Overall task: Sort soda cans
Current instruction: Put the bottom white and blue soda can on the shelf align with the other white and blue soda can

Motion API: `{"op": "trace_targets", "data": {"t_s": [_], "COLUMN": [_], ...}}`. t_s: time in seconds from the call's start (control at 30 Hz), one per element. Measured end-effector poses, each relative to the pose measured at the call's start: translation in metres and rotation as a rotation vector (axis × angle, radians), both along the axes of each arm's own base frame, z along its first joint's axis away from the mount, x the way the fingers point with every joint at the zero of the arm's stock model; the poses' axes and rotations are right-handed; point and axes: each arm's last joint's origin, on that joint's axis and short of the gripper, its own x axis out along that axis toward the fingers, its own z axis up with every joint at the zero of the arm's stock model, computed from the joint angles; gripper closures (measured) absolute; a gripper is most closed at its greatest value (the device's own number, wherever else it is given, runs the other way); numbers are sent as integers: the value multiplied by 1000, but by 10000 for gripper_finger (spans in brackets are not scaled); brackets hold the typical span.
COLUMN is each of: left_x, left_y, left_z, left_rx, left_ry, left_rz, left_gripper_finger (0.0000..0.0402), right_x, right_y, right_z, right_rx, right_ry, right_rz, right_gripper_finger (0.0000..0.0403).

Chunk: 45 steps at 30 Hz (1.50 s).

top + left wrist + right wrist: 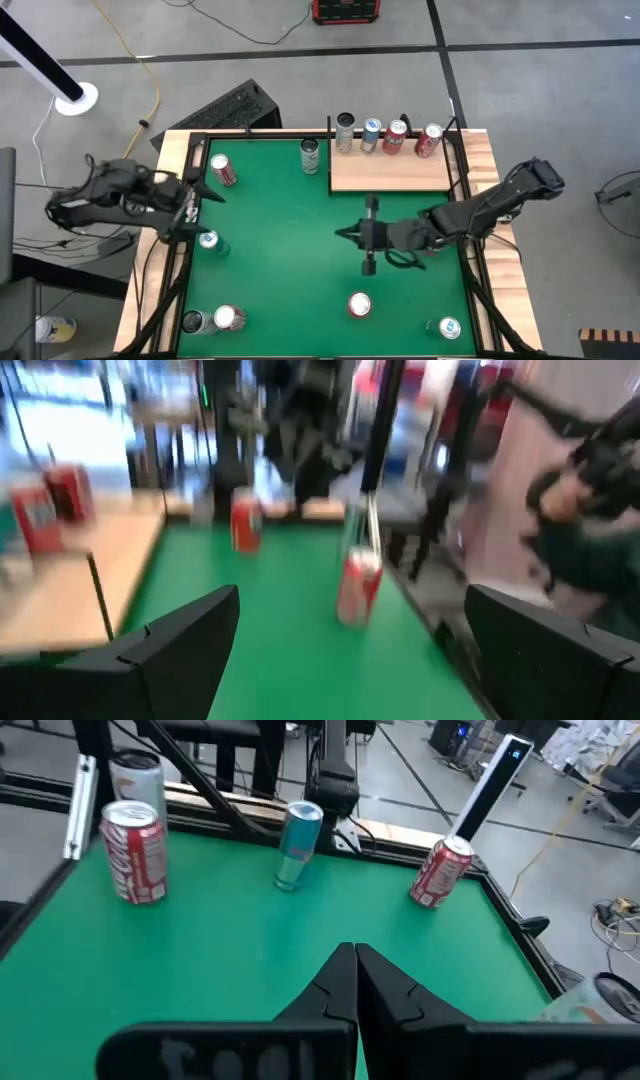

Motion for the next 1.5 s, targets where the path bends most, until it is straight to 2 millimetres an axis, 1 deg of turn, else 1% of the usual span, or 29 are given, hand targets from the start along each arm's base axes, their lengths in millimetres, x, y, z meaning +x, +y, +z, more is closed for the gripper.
{"op": "trace_targets", "data": {"t_s": [0.1,0.23,0.33,0.4,0.5,0.57,0.67,0.77,0.87,0.97,1.03,1.17,1.23,1.4,1.5], "left_x": [21,43,51,55,54,49,41,36,29,23,19,16,16,15,14], "left_y": [-5,-24,-46,-67,-109,-136,-173,-202,-222,-237,-241,-243,-242,-244,-242], "left_z": [11,19,26,28,24,18,9,4,4,-8,-14,-28,-31,-36,-45], "left_rx": [-16,-26,-24,-21,-3,31,63,112,138,182,197,270,291,299,296], "left_ry": [155,339,425,465,562,636,691,716,722,770,808,869,883,908,939], "left_rz": [-81,-187,-222,-254,-298,-289,-276,-270,-271,-262,-244,-184,-169,-157,-146], "left_gripper_finger": [29,29,29,29,29,29,29,29,29,29,29,29,29,29,29], "right_x": [12,21,24,23,21,20,20,21,22,23,23,23,23,23,23], "right_y": [1,0,1,3,7,10,13,11,7,5,5,6,6,6,6], "right_z": [-13,-26,-32,-32,-32,-32,-31,-30,-30,-30,-30,-30,-30,-30,-30], "right_rx": [-13,-29,-31,-27,-17,-16,-13,-5,26,67,82,106,122,152,157], "right_ry": [23,63,84,88,87,85,78,66,59,51,48,41,38,33,33], "right_rz": [-8,-21,-24,-20,-11,-2,7,0,-23,-46,-51,-59,-66,-78,-80], "right_gripper_finger": [380,380,380,380,380,380,380,380,380,380,380,380,380,380,380]}}
